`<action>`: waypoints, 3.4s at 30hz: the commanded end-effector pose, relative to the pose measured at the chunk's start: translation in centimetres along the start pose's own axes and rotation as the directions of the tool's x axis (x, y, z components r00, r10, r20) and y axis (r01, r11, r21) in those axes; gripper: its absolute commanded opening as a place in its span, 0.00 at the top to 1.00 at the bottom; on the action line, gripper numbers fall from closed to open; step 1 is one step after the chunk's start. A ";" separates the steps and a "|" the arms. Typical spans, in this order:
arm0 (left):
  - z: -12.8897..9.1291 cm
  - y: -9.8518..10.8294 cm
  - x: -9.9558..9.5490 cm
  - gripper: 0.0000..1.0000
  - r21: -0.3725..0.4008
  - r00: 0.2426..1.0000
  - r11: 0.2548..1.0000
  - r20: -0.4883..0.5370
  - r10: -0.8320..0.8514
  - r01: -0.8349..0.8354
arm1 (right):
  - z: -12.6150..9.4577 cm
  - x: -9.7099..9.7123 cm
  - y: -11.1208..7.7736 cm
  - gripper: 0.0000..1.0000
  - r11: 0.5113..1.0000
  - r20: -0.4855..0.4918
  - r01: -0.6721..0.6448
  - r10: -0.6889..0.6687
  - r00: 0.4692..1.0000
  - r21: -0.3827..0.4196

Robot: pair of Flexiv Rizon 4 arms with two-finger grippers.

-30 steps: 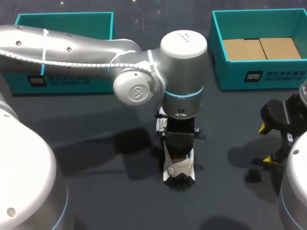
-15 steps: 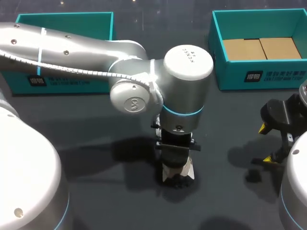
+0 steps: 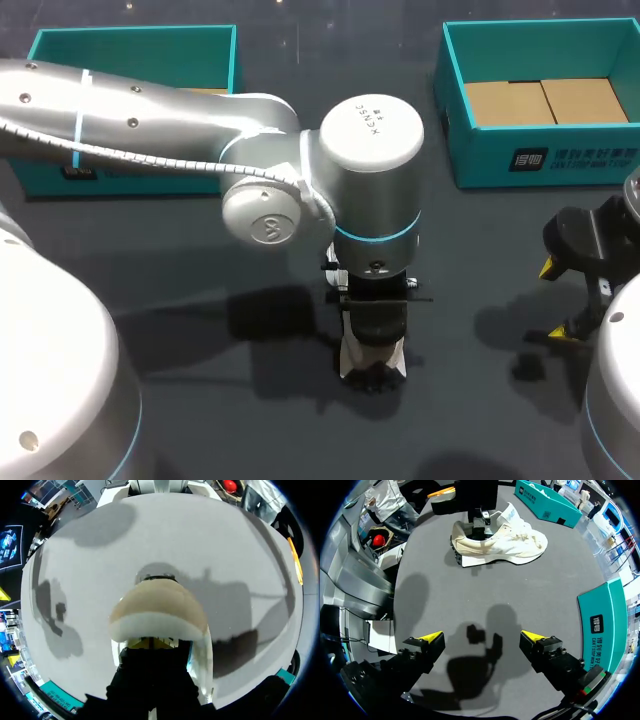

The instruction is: Take the shoe out of the shoebox, open the shoe tongue, remove and reinsert the insole, then place the shoe into the shoebox

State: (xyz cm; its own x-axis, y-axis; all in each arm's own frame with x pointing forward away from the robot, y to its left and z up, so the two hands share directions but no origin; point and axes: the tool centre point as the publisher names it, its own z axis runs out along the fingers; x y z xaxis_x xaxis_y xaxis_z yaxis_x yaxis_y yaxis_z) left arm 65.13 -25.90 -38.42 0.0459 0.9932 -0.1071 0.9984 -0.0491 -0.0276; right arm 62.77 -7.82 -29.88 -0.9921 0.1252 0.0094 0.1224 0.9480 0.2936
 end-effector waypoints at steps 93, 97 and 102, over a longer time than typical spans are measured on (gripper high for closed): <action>-3.7 3.9 1.1 0.54 -0.191 1.000 0.981 0.025 -0.020 0.024 | -0.1 0.3 -0.1 0.00 1.000 0.004 0.001 -0.001 1.000 0.001; -3.5 4.2 1.4 0.40 -0.185 1.000 0.982 0.015 -0.024 0.027 | -0.1 0.3 -0.1 0.00 1.000 0.004 0.001 -0.001 1.000 0.001; -3.6 4.9 1.5 0.29 -0.171 0.999 0.984 0.015 -0.040 0.042 | -0.1 0.3 -0.1 0.00 1.000 0.004 0.001 -0.001 1.000 0.001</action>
State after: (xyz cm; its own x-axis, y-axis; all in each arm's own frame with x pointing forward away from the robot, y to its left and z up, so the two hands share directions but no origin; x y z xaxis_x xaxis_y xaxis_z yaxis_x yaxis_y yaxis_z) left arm 69.66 -24.39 -35.13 0.0053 0.9926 -0.1211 0.9892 0.0125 0.1458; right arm 62.77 -7.82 -29.88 -0.9921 0.1252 0.0093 0.1224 0.9480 0.2937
